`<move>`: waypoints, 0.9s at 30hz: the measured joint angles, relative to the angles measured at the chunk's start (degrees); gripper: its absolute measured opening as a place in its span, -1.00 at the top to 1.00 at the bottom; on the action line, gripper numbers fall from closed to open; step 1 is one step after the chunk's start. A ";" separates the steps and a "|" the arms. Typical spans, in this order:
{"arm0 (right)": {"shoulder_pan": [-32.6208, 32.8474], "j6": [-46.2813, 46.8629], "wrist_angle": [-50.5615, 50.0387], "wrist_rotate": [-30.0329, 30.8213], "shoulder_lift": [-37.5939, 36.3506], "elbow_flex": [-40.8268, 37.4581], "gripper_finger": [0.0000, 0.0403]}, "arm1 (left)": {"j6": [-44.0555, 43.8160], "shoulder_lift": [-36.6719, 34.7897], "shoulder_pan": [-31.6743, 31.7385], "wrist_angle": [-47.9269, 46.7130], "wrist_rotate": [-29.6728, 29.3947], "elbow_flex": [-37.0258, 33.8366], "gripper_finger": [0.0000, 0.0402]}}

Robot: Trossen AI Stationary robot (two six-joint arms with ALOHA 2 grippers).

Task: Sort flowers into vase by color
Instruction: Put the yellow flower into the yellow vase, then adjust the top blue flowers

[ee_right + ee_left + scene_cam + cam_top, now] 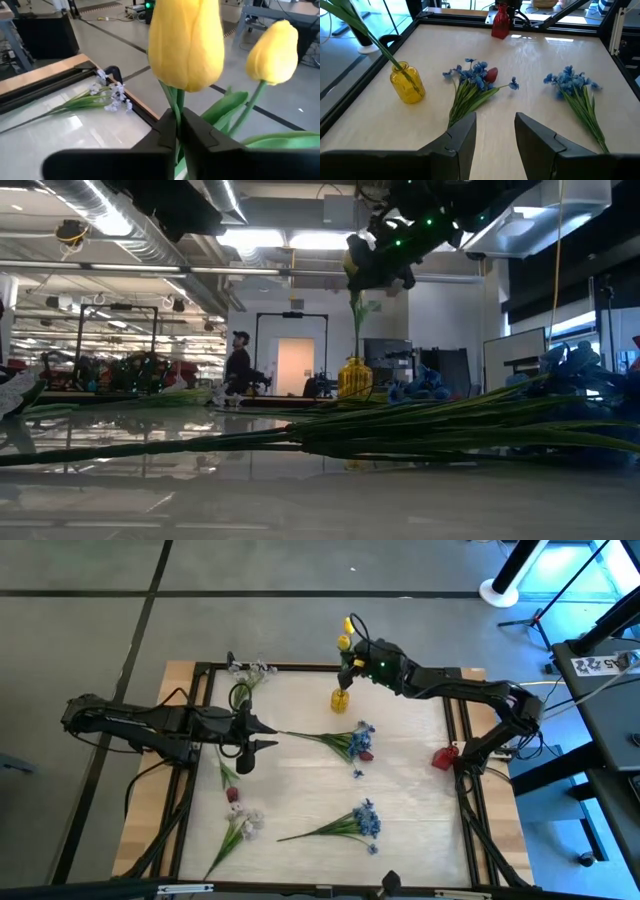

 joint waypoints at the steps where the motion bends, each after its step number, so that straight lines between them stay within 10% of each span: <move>1: -0.51 0.42 -0.23 -0.03 0.05 0.00 0.72 | 0.00 0.00 -0.01 0.02 0.00 0.00 0.35; 17: 0.33 2.39 -18.82 -0.46 -6.83 0.02 -0.19 | -0.16 -0.17 -0.02 -0.53 -1.10 -0.02 0.18; 27: 21.15 11.39 -39.47 9.95 -11.89 0.04 -0.35 | 1.51 5.30 -3.93 1.58 3.50 -0.02 0.18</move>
